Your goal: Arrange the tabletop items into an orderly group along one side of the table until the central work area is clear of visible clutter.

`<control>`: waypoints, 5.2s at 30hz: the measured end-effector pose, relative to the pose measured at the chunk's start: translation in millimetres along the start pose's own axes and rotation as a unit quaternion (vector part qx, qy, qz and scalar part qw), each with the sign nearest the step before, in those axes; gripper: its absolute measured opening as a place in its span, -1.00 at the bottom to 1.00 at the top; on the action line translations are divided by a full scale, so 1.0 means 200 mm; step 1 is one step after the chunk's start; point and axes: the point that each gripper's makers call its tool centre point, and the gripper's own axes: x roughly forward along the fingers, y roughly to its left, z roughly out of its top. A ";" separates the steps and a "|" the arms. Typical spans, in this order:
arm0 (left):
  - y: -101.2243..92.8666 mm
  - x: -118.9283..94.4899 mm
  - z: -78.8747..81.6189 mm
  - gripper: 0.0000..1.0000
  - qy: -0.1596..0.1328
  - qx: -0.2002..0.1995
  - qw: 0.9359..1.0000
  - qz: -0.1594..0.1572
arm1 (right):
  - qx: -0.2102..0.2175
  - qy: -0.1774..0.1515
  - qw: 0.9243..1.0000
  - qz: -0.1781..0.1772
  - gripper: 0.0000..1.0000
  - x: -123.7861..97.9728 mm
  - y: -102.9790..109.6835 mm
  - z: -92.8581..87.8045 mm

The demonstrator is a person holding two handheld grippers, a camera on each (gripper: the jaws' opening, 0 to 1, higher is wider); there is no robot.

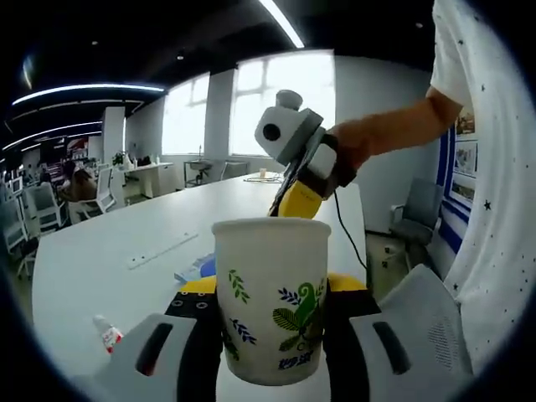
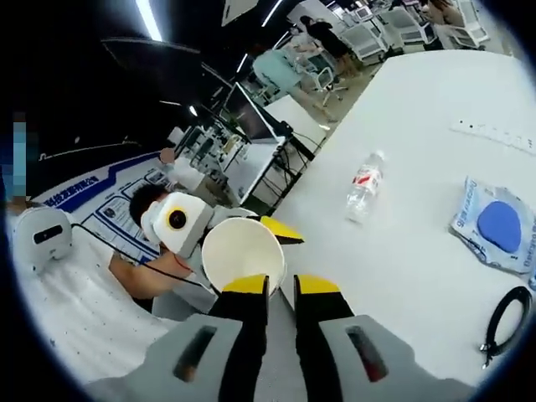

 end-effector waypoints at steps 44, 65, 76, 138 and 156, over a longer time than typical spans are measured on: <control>0.10 -0.04 -0.06 0.04 0.010 -0.008 0.999 0.035 | 0.002 0.001 1.000 -0.030 -1.00 -0.01 -0.11 0.12; 0.21 -0.11 -0.12 0.12 0.015 -0.035 0.997 0.073 | -0.039 -0.016 0.997 -0.061 -1.00 -0.09 -0.28 0.39; 0.22 -0.14 -0.14 0.17 0.015 -0.059 0.995 0.082 | -0.050 -0.019 0.994 -0.096 -1.00 -0.12 -0.44 0.53; 0.34 -0.21 -0.35 0.09 0.029 -0.119 0.985 0.118 | -0.042 0.100 0.970 -0.217 -1.00 0.11 -1.32 0.55; 0.34 -0.19 -0.38 0.08 0.032 -0.127 0.985 0.114 | -0.061 0.128 0.964 -0.227 -1.00 0.15 -1.36 0.50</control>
